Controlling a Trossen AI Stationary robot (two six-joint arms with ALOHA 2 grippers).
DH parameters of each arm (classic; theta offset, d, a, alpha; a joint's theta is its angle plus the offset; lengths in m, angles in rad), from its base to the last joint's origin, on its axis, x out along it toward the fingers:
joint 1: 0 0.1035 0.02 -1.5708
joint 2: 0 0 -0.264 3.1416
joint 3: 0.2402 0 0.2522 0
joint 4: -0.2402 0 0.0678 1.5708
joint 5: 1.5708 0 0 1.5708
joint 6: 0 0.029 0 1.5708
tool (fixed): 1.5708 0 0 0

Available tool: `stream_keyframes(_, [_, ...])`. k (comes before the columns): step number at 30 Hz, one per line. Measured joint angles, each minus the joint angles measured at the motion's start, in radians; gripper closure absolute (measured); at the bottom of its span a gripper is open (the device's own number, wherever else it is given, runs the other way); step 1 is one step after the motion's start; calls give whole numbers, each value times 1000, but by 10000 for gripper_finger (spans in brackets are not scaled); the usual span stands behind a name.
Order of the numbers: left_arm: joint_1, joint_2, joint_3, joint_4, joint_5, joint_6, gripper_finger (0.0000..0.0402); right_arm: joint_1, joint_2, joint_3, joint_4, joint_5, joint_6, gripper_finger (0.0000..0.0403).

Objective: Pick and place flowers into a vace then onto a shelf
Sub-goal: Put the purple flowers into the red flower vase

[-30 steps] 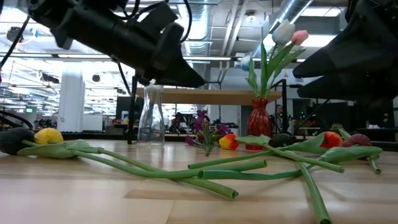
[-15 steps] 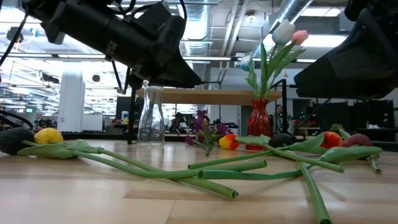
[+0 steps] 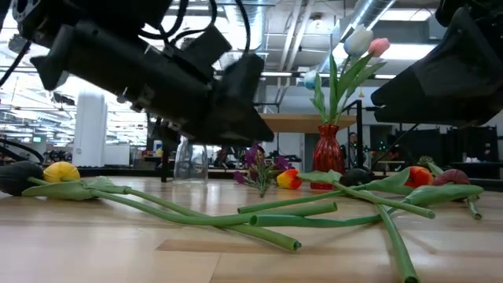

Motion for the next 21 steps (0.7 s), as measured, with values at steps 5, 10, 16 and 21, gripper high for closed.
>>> stream_keyframes(5, [-4, 79, 121, -56, -83, -19, 214, 12, 0, 0, -16, -34, -3, 159])
stream_keyframes(10, [-4, 125, 247, -211, -144, -33, 223, 31, 0, 0, -45, -67, -3, 159])
stream_keyframes(16, [-5, 127, 322, -522, -206, -222, 238, 56, 0, 0, -60, -85, -12, 159])
stream_keyframes(21, [-10, 127, 329, -627, -146, -393, 241, 71, 0, 0, -82, -92, -12, 159])
